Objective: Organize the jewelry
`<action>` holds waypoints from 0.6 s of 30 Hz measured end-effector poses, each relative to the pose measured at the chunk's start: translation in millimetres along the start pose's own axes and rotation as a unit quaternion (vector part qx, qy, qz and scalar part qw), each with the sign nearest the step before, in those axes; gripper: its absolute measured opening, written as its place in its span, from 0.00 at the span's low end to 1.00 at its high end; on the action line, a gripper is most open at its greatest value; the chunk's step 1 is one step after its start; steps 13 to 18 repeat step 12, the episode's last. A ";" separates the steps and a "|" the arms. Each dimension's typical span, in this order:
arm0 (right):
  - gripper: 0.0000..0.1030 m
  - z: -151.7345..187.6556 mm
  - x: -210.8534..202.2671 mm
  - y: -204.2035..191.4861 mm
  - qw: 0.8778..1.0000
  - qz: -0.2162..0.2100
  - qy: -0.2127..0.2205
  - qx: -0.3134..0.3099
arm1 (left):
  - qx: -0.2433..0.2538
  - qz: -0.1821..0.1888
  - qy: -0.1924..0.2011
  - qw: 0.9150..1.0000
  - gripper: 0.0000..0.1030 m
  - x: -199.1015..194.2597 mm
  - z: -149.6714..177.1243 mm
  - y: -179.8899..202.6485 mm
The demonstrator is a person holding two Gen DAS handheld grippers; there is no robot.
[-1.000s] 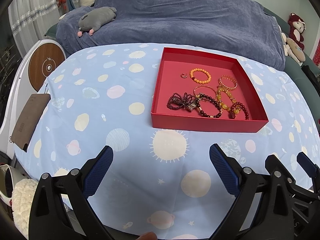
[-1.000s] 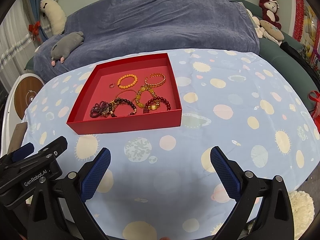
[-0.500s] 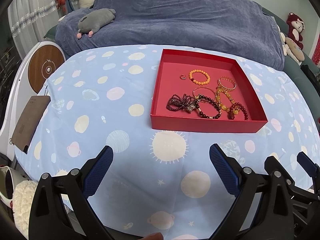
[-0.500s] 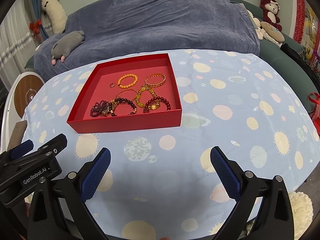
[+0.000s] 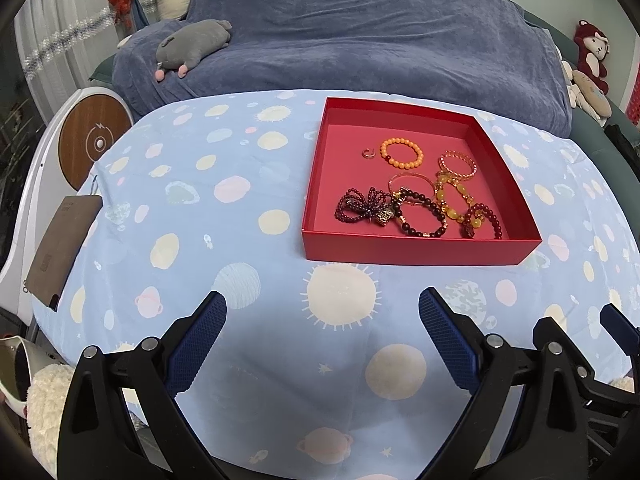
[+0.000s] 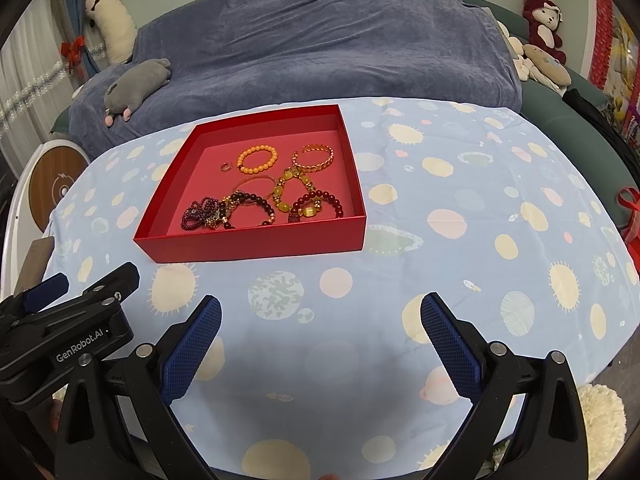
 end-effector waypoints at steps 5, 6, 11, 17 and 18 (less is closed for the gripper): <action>0.93 0.2 0.3 -0.5 1.000 -0.001 0.000 0.001 | 0.000 0.001 0.001 1.000 0.90 -0.4 -0.7 0.6; 0.93 0.2 0.1 -0.4 1.000 -0.001 0.001 0.002 | 0.000 0.002 -0.002 1.000 0.90 0.5 -0.6 1.1; 0.93 -0.4 0.0 -1.1 1.000 -0.001 0.001 0.001 | -0.005 0.006 -0.002 1.000 0.90 0.4 -1.0 0.9; 0.93 -0.3 0.1 -1.2 1.000 0.000 0.000 0.001 | -0.004 0.005 -0.002 1.000 0.90 0.1 -0.9 0.8; 0.93 -0.3 0.1 -1.2 1.000 0.000 0.000 0.001 | -0.004 0.005 -0.002 1.000 0.90 0.1 -0.9 0.8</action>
Point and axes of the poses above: each gripper's, at about its wrist camera, not at the fingertips, and x roughly the way its jaws point, y to its right, z to its underside, the point moved 10 cm from there along x, roughly the way its jaws point, and after that the axes turned 3 degrees about -y, right-handed, at the moved point
